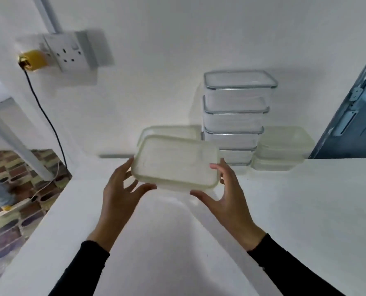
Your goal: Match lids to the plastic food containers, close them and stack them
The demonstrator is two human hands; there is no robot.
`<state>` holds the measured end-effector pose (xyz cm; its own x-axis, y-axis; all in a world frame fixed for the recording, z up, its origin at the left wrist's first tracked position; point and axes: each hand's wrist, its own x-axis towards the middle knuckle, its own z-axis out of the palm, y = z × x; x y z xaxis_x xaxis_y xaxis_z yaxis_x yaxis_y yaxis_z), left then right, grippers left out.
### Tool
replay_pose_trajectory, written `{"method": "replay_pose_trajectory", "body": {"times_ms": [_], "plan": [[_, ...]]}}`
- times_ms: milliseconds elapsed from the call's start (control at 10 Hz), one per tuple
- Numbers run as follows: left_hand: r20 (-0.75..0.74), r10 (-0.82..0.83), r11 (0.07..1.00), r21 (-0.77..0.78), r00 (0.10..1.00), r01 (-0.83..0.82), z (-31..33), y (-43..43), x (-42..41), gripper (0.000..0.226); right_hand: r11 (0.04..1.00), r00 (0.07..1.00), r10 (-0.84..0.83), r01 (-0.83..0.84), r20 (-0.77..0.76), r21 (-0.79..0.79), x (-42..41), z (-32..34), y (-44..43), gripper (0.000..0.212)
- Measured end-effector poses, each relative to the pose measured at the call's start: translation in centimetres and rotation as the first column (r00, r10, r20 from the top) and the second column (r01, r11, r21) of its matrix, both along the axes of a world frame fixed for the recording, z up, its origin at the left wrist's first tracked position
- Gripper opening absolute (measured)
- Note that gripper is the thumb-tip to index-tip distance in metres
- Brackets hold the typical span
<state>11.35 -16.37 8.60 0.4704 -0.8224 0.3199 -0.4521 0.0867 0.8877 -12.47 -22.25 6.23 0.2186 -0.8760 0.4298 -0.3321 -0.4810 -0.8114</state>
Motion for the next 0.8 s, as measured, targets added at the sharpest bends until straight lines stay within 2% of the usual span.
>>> {"method": "replay_pose_trajectory", "body": {"times_ms": [100,200,300,400,600,800], "plan": [[0.032,0.057,0.998,-0.005,0.998,-0.057,2.6,-3.1,2.2,0.083,0.986,0.992,-0.068,0.050,-0.110,-0.158,3.6,2.7,-4.0,0.055],[0.043,0.045,0.998,0.033,0.998,-0.047,3.4,-6.4,4.1,0.082,0.960,0.968,-0.144,0.087,-0.203,-0.265,5.8,3.7,-7.5,0.045],[0.036,0.021,0.997,0.070,0.999,-0.024,2.7,-9.0,5.6,0.080,0.944,0.928,-0.224,0.131,-0.297,-0.302,6.4,3.7,-9.6,0.033],[0.016,-0.008,0.996,0.084,1.000,0.006,2.4,-10.6,5.9,0.077,0.906,0.879,-0.290,0.125,-0.378,-0.405,6.5,3.7,-10.7,0.038],[0.035,-0.009,0.997,0.083,0.999,0.006,2.1,-12.6,6.0,0.070,0.968,0.749,-0.189,0.035,-0.635,-0.248,5.8,4.2,-11.7,0.050],[0.034,-0.033,0.994,0.105,0.999,0.029,1.5,-12.1,6.1,0.077,0.988,0.738,-0.040,-0.072,-0.674,-0.138,4.9,5.5,-11.3,0.062]]}}
